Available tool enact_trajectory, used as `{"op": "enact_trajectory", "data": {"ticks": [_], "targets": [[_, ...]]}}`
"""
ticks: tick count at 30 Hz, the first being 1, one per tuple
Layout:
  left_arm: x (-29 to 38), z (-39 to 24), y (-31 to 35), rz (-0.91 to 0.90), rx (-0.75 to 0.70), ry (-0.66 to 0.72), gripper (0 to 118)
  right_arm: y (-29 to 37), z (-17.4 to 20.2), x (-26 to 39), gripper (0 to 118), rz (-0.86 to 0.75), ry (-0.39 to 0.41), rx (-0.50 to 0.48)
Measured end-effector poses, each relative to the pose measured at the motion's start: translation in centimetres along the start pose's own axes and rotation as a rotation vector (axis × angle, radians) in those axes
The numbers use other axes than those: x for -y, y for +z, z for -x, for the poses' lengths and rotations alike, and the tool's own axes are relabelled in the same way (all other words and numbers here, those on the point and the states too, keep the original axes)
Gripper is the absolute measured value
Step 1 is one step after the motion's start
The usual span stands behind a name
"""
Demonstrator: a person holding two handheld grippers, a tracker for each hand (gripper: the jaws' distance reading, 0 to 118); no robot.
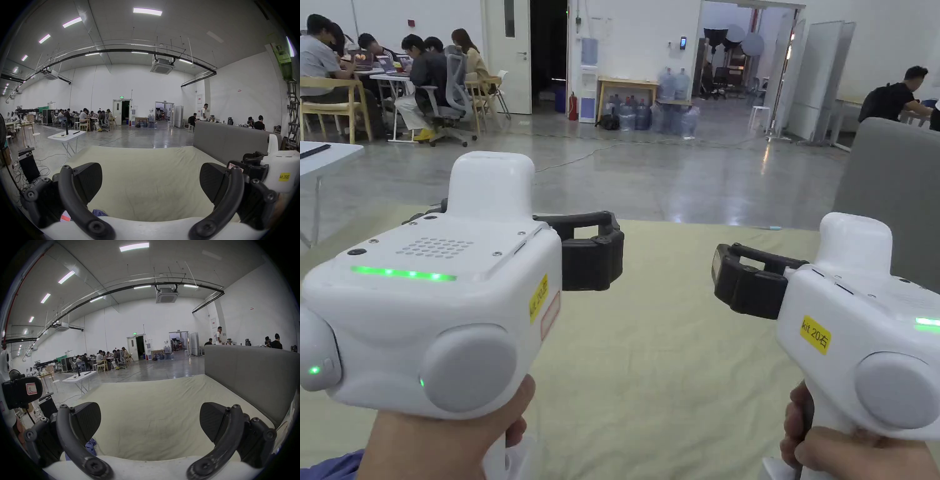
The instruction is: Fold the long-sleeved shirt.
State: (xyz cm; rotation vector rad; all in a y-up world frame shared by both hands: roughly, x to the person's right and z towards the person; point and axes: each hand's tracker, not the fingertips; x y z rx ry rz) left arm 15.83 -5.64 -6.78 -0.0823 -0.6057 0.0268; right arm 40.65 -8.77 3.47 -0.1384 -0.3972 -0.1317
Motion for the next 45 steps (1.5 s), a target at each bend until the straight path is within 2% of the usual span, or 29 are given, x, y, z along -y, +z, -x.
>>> {"op": "enact_trajectory", "data": {"ticks": [41, 45], "targets": [[-0.41, 0.18, 0.44, -0.008, -0.028, -0.005, 118, 0.58, 0.36, -0.2, 118, -0.026, 0.02, 0.008], [-0.66, 0.29, 0.55, -0.005, -0.022, 0.01, 118, 0.37, 0.15, -0.36, 118, 0.0, -0.004, 0.009]]}}
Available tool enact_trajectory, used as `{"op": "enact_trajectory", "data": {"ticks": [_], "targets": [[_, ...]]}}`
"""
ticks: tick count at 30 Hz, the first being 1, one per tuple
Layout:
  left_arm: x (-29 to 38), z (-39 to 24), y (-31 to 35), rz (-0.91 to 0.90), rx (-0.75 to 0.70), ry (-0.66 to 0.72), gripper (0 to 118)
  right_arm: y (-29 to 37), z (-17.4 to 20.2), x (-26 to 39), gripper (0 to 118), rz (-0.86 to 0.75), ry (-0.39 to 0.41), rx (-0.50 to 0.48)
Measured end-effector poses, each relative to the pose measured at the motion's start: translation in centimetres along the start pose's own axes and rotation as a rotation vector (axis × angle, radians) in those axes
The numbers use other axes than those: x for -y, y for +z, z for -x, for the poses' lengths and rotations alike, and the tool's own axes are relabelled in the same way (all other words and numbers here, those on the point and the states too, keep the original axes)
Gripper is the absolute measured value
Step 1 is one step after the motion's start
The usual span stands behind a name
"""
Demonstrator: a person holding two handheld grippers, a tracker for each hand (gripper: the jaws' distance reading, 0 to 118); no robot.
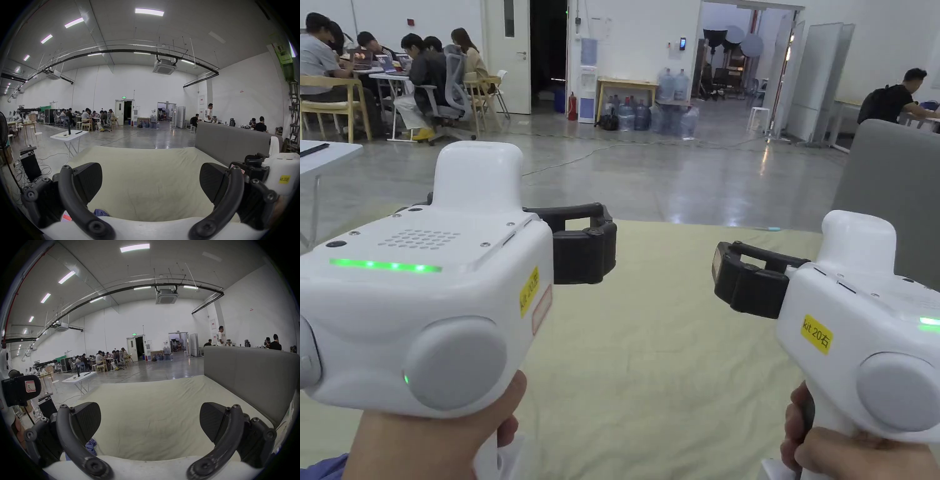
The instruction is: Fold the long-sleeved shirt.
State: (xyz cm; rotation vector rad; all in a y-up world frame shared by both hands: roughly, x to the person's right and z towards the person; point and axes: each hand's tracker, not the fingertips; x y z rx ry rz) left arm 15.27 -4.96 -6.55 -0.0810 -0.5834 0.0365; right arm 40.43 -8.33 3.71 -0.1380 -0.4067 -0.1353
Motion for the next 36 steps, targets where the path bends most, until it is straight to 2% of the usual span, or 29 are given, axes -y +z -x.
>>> {"op": "enact_trajectory", "data": {"ticks": [9, 21, 23, 24, 25, 26, 27, 29, 30, 33, 36], "targets": [[0.1, 0.2, -0.1, 0.003, -0.004, 0.002, 118, 0.3, 0.0, 0.1, 115, -0.016, 0.001, -0.009], [0.2, 0.1, -0.2, -0.016, -0.005, -0.015, 116, 0.3, 0.7, 0.3, 113, -0.037, 0.051, 0.007], [0.5, -0.2, 0.0, -0.043, -0.025, -0.053, 111, 0.4, 0.9, 0.6, 96, -0.052, 0.072, 0.017], [0.7, -0.4, 0.1, -0.052, -0.032, -0.078, 102, 0.5, 1.0, 0.7, 78, -0.062, 0.081, 0.023], [0.7, -0.6, 0.1, -0.054, -0.033, -0.094, 74, 0.5, 1.0, 0.9, 46, -0.064, 0.095, 0.031], [0.7, -0.6, 0.0, -0.048, -0.023, -0.09, 46, 0.5, 1.1, 1.0, 20, -0.06, 0.102, 0.036], [0.8, -0.6, -0.3, -0.027, -0.007, -0.079, 26, 0.6, 1.0, 1.2, 7, -0.056, 0.107, 0.03], [1.1, -0.2, -0.7, 0.006, 0.045, -0.007, 17, 0.6, 1.0, 1.5, 6, -0.039, 0.098, -0.016], [1.3, -0.1, -0.8, 0.005, 0.054, -0.019, 10, 0.6, 1.0, 1.6, 5, -0.04, 0.1, -0.012], [2.0, -0.7, -0.8, -0.001, 0.018, -0.068, 10, 0.4, 1.6, 1.9, 4, -0.041, 0.12, 0.019], [1.9, 0.8, -1.0, 0.044, 0.083, 0.034, 10, 0.1, 2.5, 1.9, 3, -0.037, 0.149, -0.016]]}}
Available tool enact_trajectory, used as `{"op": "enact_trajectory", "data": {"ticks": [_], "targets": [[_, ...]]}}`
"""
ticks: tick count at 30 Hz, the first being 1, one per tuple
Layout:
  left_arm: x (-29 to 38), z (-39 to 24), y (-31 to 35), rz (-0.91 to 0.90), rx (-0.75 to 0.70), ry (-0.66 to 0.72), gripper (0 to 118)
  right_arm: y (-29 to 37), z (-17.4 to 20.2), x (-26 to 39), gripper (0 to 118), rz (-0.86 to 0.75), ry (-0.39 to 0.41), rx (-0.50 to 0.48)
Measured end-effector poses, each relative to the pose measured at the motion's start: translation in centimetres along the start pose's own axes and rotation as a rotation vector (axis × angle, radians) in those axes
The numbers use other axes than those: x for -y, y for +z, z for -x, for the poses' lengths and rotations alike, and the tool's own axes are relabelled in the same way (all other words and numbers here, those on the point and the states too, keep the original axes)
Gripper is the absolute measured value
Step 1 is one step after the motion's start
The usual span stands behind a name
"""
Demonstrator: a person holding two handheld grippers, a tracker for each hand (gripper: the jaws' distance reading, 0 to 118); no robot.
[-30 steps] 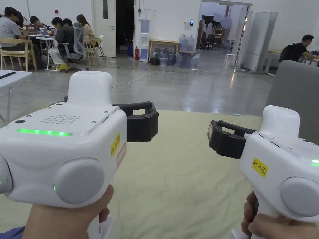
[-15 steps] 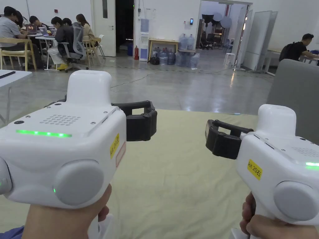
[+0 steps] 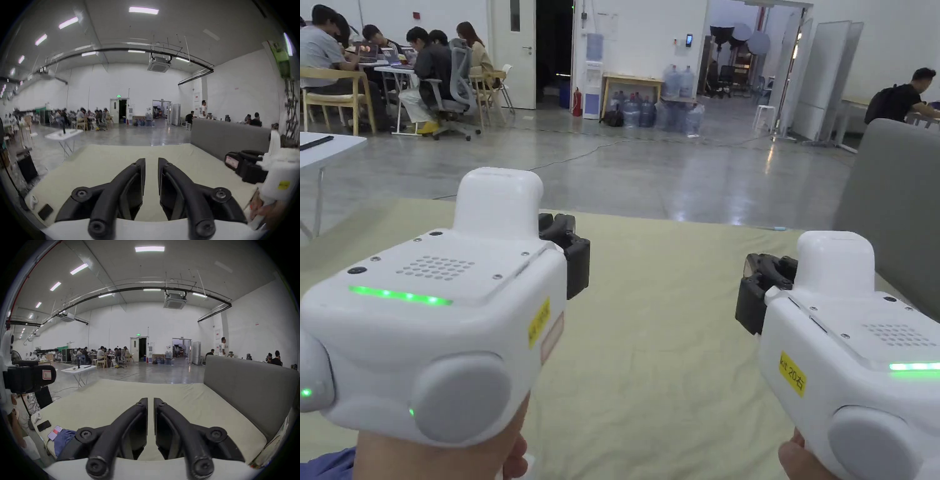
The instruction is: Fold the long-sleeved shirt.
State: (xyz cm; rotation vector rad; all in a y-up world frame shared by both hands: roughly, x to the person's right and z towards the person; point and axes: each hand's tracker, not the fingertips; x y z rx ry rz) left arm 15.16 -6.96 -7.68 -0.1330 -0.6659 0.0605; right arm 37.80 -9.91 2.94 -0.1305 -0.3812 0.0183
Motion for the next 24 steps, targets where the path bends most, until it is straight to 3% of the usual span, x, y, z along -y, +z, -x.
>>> {"op": "enact_trajectory", "data": {"ticks": [4, 8, 11, 14, 18, 24], "targets": [[-0.2, 5.3, 1.0, 0.039, -0.037, 0.137, 10, -1.1, 3.9, -0.1, 0, -0.021, -0.003, -0.119], [0.1, 12.3, 4.5, 0.061, -0.242, 0.122, 10, -2.3, 10.6, 0.4, 0, 0.027, -0.066, -0.449], [1.2, 16.9, 7.4, 0.119, -0.424, 0.08, 10, -2.3, 15.3, 1.1, 0, 0.053, -0.077, -0.65], [3.4, 20.7, 8.8, 0.233, -0.479, 0.109, 10, -2.2, 18.0, 2.0, 0, 0.069, -0.089, -0.803], [7.7, 23.0, 6.8, 0.398, -0.47, 0.138, 10, -2.7, 18.2, 2.7, 0, 0.09, -0.047, -0.807], [16.7, 25.7, -1.5, 0.672, -0.33, 0.244, 14, -3.2, 13.2, 2.9, 0, 0.109, -0.042, -0.761]]}}
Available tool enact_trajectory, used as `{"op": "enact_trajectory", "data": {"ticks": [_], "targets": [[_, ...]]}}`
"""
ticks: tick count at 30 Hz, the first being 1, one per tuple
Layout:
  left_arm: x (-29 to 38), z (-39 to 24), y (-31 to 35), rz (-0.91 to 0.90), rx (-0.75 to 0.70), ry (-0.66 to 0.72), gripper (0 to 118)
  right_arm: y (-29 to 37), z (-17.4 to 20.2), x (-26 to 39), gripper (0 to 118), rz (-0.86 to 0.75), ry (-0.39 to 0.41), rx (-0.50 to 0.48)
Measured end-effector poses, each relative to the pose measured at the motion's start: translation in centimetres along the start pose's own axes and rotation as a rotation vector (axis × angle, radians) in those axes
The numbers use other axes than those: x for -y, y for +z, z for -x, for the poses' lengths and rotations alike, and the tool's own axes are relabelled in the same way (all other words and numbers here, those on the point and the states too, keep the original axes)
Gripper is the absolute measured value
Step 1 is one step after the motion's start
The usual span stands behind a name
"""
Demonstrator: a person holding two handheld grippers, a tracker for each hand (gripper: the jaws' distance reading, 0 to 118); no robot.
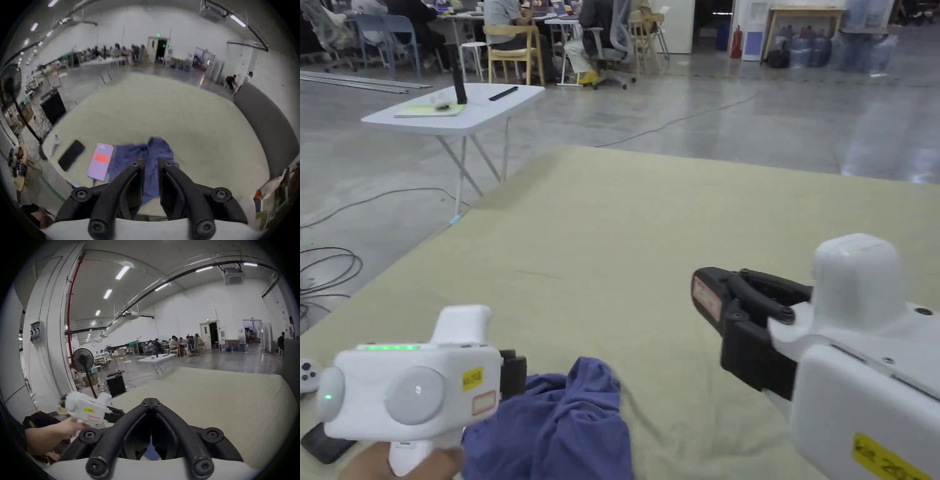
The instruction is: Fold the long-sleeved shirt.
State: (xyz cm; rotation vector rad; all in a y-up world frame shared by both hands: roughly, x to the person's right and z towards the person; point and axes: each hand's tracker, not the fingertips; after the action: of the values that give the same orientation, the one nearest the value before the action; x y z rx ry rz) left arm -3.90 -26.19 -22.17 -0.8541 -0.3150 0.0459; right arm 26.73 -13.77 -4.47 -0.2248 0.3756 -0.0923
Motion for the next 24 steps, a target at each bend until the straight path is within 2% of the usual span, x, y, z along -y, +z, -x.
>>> {"op": "enact_trajectory", "data": {"ticks": [1, 2, 3, 4, 10, 11, 12, 13, 14, 15, 17, 21, 24], "targets": [[0.7, 0.1, -1.9, 0.034, 0.025, 0.01, 47, 0.8, -0.5, 0.0, 0, 0.007, 0.021, 0.038], [0.8, 0.1, -4.2, 0.135, 0.057, -0.008, 85, 1.5, -1.0, 0.2, 0, 0.015, 0.043, 0.066], [1.1, 0.1, -6.2, 0.178, 0.069, -0.008, 112, 2.0, -1.5, 0.3, 0, 0.026, 0.059, 0.089], [1.6, 0.1, -8.1, 0.209, 0.03, 0.007, 118, 2.6, -1.7, 0.5, 0, 0.04, 0.071, 0.115], [3.0, 1.0, -13.9, 0.218, -0.054, -0.011, 118, 5.1, -2.9, 1.7, 0, 0.1, 0.067, 0.162], [3.6, 0.9, -14.3, 0.25, -0.061, -0.021, 114, 5.3, -2.9, 1.9, 0, 0.107, 0.068, 0.167], [4.0, 0.9, -15.2, 0.284, -0.078, -0.036, 102, 5.4, -2.9, 2.1, 0, 0.112, 0.07, 0.167], [4.4, 0.8, -16.2, 0.331, -0.115, -0.064, 73, 5.5, -2.8, 2.3, 0, 0.118, 0.071, 0.169], [4.8, 0.8, -16.8, 0.344, -0.152, -0.093, 55, 5.6, -2.8, 2.5, 0, 0.122, 0.069, 0.171], [5.1, 0.8, -17.0, 0.344, -0.186, -0.115, 48, 5.6, -2.8, 2.7, 0, 0.128, 0.066, 0.178], [4.3, 0.6, -15.7, 0.313, -0.171, -0.081, 22, 5.8, -2.9, 3.1, 0, 0.138, 0.061, 0.217], [0.9, 0.5, -11.2, 0.234, 0.009, 0.109, 22, 7.2, -3.7, 3.3, 0, 0.122, -0.004, 0.26], [-2.8, -2.7, -5.1, 0.103, 0.127, 0.12, 21, 8.7, -4.5, 3.0, 0, 0.102, -0.048, 0.283]]}}
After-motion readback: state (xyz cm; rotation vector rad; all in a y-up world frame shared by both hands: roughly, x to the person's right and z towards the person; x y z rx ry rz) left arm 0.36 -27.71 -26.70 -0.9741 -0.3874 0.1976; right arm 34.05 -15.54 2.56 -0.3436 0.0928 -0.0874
